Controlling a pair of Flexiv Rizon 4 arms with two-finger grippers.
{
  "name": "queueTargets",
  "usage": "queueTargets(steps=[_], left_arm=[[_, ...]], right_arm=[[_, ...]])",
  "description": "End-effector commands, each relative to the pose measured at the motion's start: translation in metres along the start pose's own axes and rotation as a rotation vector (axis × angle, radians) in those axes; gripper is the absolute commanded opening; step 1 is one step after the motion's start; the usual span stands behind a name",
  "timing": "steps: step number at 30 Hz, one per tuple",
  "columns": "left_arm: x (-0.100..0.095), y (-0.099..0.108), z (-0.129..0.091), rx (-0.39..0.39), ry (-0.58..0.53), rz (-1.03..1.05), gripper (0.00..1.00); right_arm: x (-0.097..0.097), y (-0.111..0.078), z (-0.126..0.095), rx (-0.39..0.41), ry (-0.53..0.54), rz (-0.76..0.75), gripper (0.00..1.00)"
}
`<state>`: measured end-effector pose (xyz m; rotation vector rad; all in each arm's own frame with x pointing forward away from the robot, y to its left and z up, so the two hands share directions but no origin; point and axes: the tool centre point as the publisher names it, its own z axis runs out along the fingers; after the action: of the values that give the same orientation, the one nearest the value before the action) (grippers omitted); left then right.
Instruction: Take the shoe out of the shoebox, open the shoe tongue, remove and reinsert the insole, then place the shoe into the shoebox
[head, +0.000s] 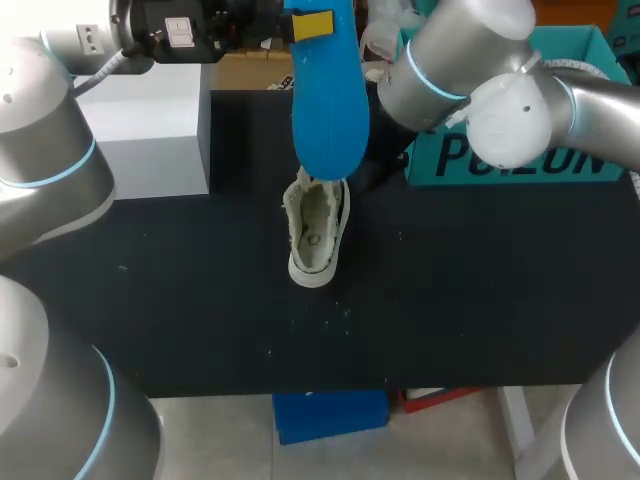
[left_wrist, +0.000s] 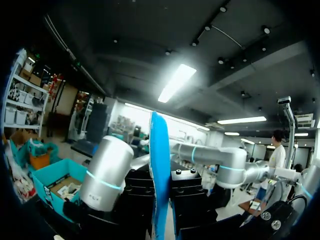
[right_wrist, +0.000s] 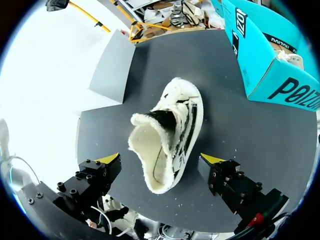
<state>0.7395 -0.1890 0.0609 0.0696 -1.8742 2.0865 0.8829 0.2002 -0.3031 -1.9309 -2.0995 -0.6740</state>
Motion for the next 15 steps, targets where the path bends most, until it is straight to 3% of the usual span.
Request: queueTargets(steps=[1,15], left_arm=[[0.000,0.001,0.002,0.003,-0.004,0.002,0.00],[0.000,0.001,0.002,0.003,-0.004,0.002,0.00]], right_arm=[[-0.002,-0.001,0.001,-0.002,0.028,-0.001,1.00],[-0.016,0.005,-0.040,-0.020,0.403,0.110,1.00]])
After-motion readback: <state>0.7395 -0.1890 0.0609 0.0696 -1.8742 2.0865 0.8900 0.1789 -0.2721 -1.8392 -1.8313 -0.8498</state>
